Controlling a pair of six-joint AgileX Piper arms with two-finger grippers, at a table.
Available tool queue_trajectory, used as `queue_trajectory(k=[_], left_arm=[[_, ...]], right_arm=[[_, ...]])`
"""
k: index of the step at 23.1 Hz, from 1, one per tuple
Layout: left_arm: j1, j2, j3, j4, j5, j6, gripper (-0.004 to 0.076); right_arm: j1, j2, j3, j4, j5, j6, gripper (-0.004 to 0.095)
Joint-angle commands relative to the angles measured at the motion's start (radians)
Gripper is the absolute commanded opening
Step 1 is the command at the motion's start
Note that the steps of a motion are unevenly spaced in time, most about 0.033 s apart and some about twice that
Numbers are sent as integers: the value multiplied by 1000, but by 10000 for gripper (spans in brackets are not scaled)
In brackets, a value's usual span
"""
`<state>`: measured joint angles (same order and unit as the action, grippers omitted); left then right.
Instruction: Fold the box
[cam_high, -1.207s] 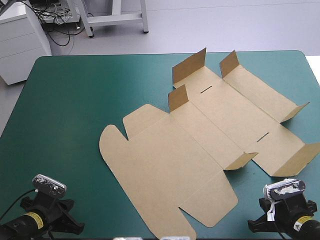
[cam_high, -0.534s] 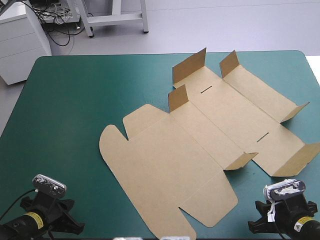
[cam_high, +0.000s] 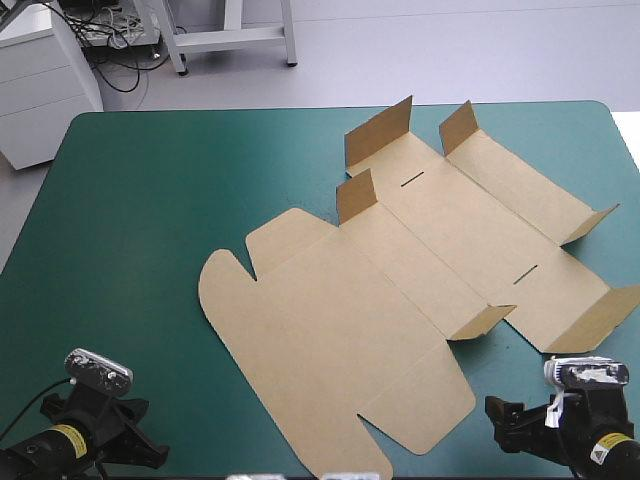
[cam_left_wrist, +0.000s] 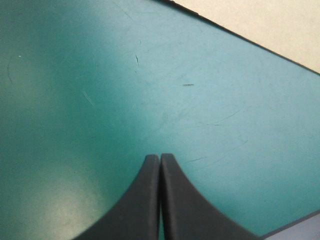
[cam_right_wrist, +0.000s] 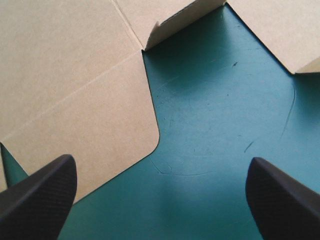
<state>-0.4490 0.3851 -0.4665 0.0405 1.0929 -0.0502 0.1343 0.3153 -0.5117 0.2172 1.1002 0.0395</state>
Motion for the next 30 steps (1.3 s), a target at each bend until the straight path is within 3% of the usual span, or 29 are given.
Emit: queue_trajectory(k=[1,8,12,17,25,30], left_arm=[[-3,9,-24,-7,-44,-9,-32],[-3,9,-24,-7,-44,-9,-32],[-3,9,-24,-7,-44,-9,-32],[-3,9,-24,-7,-44,-9,-32],[-3,9,-24,-7,-44,-9,-32],[-3,9,-24,-7,-44,-9,-32]], right_arm=[[-2,11,-32,24,-77,144,846],[-2,24,-32,65,-321,467,846],[-2,125,-30,69,-359,552,846],[-2,336,-27,86,-510,556,846],[-2,565,-27,153,-593,554,822],[-2,616,-27,182,-654,554,736]])
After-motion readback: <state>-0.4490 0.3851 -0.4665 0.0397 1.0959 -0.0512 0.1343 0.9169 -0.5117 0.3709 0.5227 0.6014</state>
